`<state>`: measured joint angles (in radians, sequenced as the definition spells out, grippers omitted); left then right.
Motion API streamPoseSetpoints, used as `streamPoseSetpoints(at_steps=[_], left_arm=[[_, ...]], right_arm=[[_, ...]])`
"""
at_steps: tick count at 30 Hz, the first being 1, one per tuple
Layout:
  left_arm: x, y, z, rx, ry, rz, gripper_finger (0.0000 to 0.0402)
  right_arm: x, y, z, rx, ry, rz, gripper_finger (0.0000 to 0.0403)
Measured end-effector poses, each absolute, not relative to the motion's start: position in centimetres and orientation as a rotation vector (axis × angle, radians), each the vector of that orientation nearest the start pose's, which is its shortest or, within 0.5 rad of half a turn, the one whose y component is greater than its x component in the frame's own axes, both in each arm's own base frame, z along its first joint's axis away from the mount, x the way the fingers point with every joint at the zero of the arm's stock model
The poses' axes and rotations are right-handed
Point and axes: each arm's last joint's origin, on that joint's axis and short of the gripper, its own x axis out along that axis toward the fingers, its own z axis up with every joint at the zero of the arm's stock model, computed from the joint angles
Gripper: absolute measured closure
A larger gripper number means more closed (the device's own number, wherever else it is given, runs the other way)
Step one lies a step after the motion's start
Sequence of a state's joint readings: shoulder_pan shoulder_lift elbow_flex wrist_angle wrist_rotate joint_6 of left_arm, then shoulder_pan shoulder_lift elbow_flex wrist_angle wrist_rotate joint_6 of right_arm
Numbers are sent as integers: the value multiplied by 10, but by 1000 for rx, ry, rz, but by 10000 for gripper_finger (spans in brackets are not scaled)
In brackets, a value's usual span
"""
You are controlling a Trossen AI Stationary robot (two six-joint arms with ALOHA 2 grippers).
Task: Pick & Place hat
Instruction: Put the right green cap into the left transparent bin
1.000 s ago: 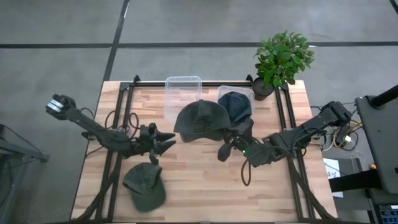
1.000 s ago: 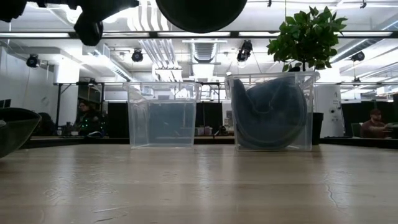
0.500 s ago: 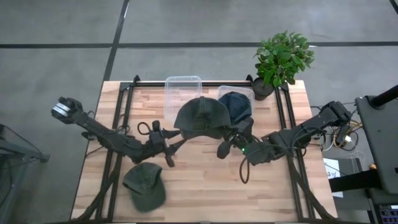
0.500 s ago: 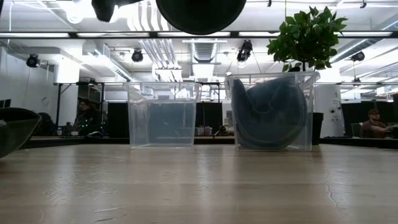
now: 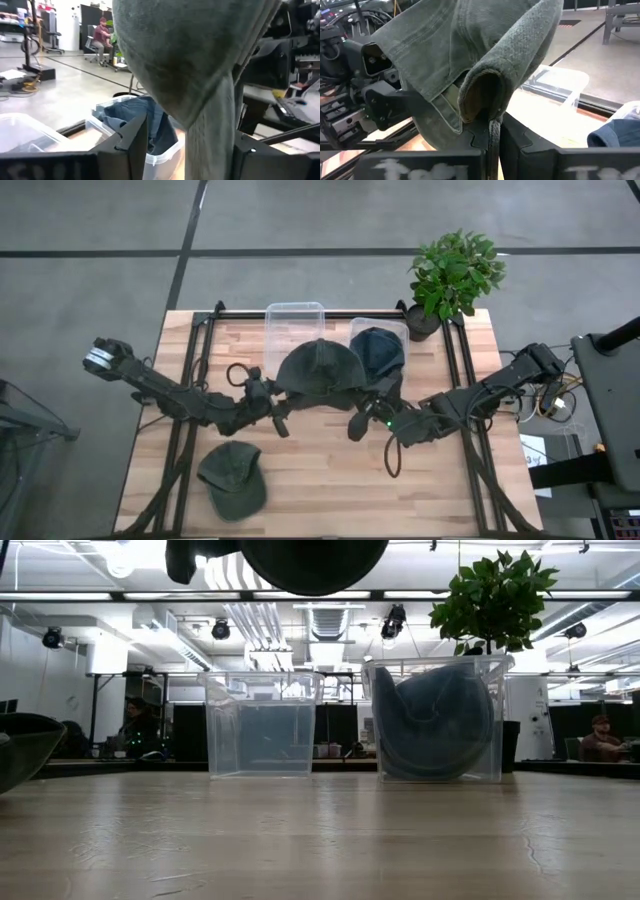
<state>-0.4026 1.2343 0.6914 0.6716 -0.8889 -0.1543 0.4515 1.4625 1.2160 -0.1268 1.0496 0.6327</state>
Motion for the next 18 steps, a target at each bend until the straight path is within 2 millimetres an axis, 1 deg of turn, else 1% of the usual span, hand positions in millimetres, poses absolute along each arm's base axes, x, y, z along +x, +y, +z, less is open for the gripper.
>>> streamPoseSetpoints(at_steps=[2, 4, 6, 9, 10, 18], left_arm=[[248, -79, 289, -254, -147, 458, 243], [249, -78, 288, -276, -150, 451, 266], [249, -78, 287, -279, -147, 453, 300], [249, -78, 287, -281, -147, 451, 371], [249, -78, 288, -283, -148, 451, 384], [248, -76, 287, -278, -141, 498, 396]], right_arm=[[300, 118, 333, 351, 80, -650, 390], [300, 118, 333, 350, 81, -650, 390], [300, 118, 333, 346, 83, -648, 390], [301, 118, 333, 346, 84, -645, 390], [301, 118, 333, 346, 85, -642, 390], [301, 118, 333, 352, 108, -594, 387]])
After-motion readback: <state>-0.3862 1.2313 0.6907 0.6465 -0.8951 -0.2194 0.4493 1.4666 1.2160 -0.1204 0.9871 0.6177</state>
